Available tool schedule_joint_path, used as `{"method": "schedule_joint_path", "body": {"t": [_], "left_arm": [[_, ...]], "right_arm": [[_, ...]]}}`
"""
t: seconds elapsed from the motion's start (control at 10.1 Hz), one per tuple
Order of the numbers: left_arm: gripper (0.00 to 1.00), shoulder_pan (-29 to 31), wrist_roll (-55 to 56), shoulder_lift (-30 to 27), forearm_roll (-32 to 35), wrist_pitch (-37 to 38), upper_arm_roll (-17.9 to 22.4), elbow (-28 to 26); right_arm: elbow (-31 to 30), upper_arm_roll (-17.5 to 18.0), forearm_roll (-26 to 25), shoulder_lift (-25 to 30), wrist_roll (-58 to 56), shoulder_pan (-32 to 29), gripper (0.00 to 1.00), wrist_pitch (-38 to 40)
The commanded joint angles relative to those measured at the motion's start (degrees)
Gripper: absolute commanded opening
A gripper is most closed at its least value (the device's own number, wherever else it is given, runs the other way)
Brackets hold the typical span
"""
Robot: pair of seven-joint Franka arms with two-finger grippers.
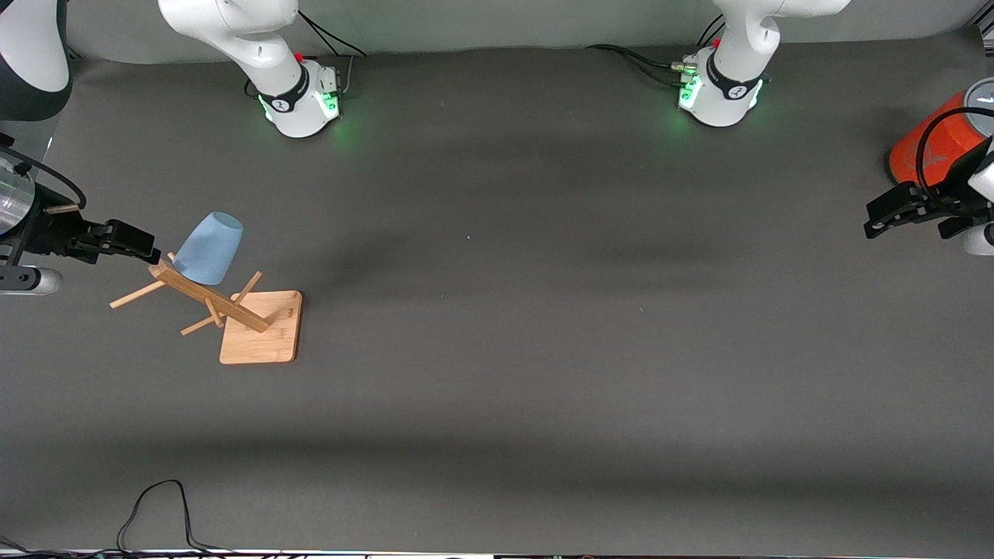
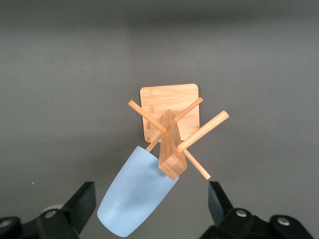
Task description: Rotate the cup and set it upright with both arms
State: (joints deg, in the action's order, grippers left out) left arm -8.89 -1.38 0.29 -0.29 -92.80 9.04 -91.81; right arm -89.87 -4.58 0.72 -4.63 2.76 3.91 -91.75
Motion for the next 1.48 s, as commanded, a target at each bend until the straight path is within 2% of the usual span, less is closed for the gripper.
{"method": "schedule_joint_path", "body": {"t": [0.0, 0.69, 0.89, 1.09, 1.38], "left_arm": [[1.0, 1.8, -0.3, 0.3, -0.7, 0.8, -0.2, 0.3], [1.0, 1.2, -0.8, 0.2, -0.6, -0.1, -0.4, 2.3], [1.0, 1.3, -0.8, 0.2, -0.4, 0.0, -0.6, 2.6], [1.0, 1.2, -0.8, 0.2, -0.5, -0.4, -0.6, 2.6], [1.0, 1.2, -0.8, 0.2, -0.7, -0.4, -0.7, 2.6]], "right_arm": [[0.3, -0.1, 1.0, 0.1, 0.0, 0.0, 1.0, 0.3], [0.0, -0.1, 1.0, 0.5, -0.1, 0.0, 1.0, 0.5], [-4.2, 0.1, 0.7, 3.3, 0.7, 0.8, 1.0, -0.5], [-8.5, 0.3, 0.7, 7.1, 8.9, 4.2, 1.0, -1.1], [-17.1, 0.4, 1.0, 14.0, 14.5, 6.5, 1.0, -4.3]]}}
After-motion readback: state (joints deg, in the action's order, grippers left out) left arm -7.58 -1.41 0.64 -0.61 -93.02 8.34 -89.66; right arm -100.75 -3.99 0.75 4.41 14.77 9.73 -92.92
